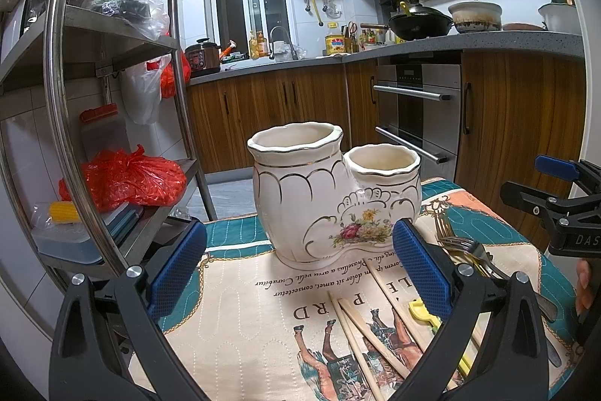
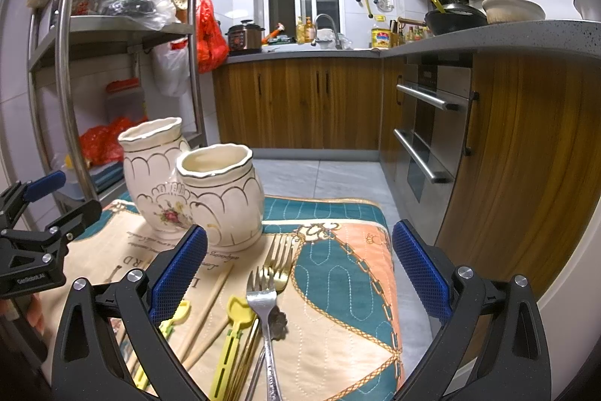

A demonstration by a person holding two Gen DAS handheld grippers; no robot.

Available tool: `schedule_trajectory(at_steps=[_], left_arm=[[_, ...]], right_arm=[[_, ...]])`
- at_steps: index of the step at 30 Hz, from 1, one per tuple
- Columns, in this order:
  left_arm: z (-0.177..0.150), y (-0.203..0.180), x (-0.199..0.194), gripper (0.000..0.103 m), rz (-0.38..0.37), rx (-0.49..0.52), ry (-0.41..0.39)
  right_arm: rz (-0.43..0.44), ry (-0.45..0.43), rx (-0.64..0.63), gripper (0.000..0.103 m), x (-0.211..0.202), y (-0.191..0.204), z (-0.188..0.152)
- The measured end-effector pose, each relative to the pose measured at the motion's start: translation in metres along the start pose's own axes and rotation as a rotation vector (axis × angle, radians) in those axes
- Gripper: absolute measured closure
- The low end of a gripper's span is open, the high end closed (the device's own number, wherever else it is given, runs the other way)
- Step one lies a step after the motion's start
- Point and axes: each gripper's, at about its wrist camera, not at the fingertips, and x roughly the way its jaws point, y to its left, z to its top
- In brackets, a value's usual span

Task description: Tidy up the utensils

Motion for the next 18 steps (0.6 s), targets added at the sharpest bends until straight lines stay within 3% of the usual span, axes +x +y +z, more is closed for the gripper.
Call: schedule_trajectory(at_steps=[18], left_arm=[[0.0002,0.0033,0.0028,0.005,-0.010,-0.023,0.011]], right_arm=[[-0.001,0.000,0.003,0.005,-0.0002,-0.0005,0.0009]])
